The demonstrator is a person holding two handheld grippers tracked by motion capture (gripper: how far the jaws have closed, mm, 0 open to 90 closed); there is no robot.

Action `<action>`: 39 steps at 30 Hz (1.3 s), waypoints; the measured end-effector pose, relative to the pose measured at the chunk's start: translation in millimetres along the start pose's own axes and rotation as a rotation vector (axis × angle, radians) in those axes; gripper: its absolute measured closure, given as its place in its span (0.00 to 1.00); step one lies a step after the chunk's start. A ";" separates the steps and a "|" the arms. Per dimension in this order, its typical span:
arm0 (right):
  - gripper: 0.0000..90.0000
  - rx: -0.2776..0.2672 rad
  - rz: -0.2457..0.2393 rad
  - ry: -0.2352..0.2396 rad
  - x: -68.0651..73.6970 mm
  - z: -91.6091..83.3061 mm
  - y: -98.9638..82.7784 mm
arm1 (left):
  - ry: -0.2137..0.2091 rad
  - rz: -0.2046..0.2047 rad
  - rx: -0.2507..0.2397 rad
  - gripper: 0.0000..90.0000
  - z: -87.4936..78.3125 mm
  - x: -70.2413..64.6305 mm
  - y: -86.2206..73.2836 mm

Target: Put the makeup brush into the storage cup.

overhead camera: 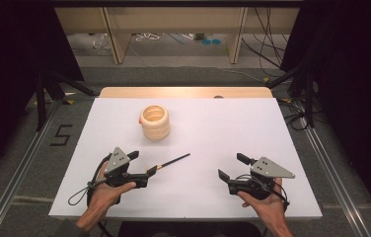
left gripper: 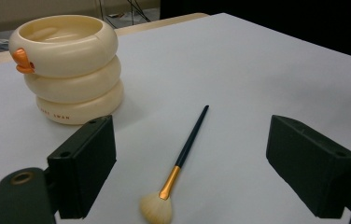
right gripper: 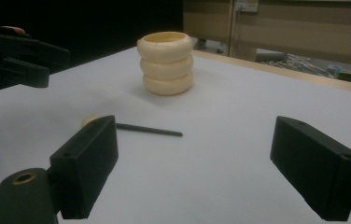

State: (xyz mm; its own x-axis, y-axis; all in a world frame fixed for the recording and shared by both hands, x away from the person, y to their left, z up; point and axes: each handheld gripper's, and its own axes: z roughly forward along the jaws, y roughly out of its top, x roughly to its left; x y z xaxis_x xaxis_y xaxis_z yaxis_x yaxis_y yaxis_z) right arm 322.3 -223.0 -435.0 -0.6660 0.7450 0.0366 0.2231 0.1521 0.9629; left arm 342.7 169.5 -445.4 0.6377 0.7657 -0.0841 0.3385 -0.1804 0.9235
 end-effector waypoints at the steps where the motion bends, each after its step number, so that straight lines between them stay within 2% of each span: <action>1: 0.18 0.016 -0.002 -0.005 0.1 -1.1 0.4 | 0.001 -0.006 -0.001 0.18 0.1 -0.2 0.0; 7: 0.18 0.007 0.000 0.006 0.2 0.0 0.3 | 0.007 -0.013 -0.001 0.17 -0.1 0.0 -0.1; 15: 0.18 0.016 -0.004 0.001 -1.9 -2.2 0.7 | -0.004 0.000 0.006 0.17 0.2 -0.3 1.1; 17: 0.18 0.016 -0.004 0.003 -2.1 -2.4 0.8 | -0.008 -0.016 0.011 0.17 0.4 -0.3 1.0; 23: 0.18 0.008 -0.004 -0.004 -3.7 -1.9 0.5 | -0.020 -0.021 0.040 0.17 3.6 1.6 3.4; 27: 0.18 0.001 -0.004 -0.005 -5.6 -2.8 1.1 | -0.029 -0.012 0.052 0.17 7.3 0.0 4.9; 28: 0.18 0.016 0.018 -0.004 -4.4 -3.8 0.9 | -0.029 -0.005 0.052 0.17 7.4 0.2 6.0; 29: 0.18 0.005 -0.005 -0.006 -6.6 -3.6 1.0 | -0.028 -0.004 0.056 0.17 7.6 0.2 6.9; 32: 0.19 0.014 -0.006 -0.009 -6.9 -4.6 1.1 | -0.026 -0.005 0.062 0.17 9.0 0.5 9.8; 35: 0.19 0.015 -0.008 -0.007 -6.9 -4.5 1.2 | -0.020 0.020 0.086 0.18 9.9 1.0 13.5; 36: 0.19 0.008 -0.007 -0.008 -6.8 -3.9 1.1 | -0.024 0.021 0.094 0.18 10.8 1.2 14.4; 37: 0.19 0.005 -0.007 -0.007 -6.8 -3.3 0.9 | -0.039 0.042 0.104 0.18 12.1 2.6 15.8; 39: 0.19 0.020 -0.008 -0.011 -7.0 -3.8 0.6 | -0.046 0.042 0.132 0.18 15.3 2.5 17.9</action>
State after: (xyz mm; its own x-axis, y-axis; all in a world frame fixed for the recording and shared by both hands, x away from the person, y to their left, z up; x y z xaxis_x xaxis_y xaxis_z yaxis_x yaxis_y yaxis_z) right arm 324.4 -230.5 -433.7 -0.6603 0.7506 0.0255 0.2320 0.1715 0.9575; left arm 361.0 158.8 -434.7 0.6835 0.7270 -0.0659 0.3967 -0.2941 0.8695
